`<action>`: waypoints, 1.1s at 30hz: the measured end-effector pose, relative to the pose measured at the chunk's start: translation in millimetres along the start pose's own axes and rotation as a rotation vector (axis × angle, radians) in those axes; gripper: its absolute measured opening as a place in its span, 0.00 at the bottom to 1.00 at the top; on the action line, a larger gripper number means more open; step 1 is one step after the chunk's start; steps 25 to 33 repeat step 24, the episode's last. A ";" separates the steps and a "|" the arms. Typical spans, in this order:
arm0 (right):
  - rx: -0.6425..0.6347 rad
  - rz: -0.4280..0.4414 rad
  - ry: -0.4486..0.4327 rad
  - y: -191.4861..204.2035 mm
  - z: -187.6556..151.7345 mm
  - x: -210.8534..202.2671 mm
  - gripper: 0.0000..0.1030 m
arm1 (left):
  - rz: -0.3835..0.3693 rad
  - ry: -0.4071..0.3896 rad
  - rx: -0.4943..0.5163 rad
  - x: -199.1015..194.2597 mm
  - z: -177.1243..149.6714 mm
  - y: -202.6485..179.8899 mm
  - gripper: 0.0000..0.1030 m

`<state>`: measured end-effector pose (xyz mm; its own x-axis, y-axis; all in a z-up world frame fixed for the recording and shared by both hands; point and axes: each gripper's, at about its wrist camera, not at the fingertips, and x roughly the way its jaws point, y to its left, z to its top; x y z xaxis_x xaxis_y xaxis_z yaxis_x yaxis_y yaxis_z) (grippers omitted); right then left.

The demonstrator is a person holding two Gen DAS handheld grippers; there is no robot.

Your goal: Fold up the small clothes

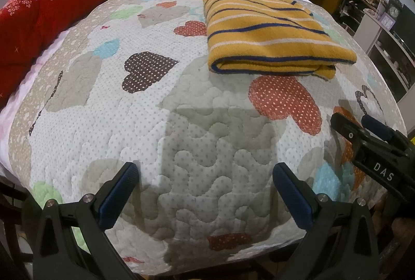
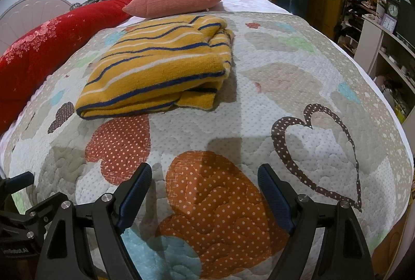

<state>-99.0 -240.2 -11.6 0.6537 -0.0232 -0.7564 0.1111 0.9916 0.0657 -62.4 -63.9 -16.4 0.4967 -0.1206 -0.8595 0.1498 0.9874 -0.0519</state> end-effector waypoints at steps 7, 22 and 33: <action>0.012 -0.006 -0.025 -2.1 -0.1 -7.6 0.85 | 0.022 -0.005 0.027 -2.9 -1.3 -5.2 1.00; -0.038 -0.023 -0.057 10.6 4.0 -14.4 0.85 | 0.066 -0.039 0.068 -6.6 -3.3 -6.7 1.00; -0.042 -0.022 -0.052 11.9 3.5 -13.4 0.85 | 0.078 -0.046 0.076 -7.8 -3.3 -7.8 1.00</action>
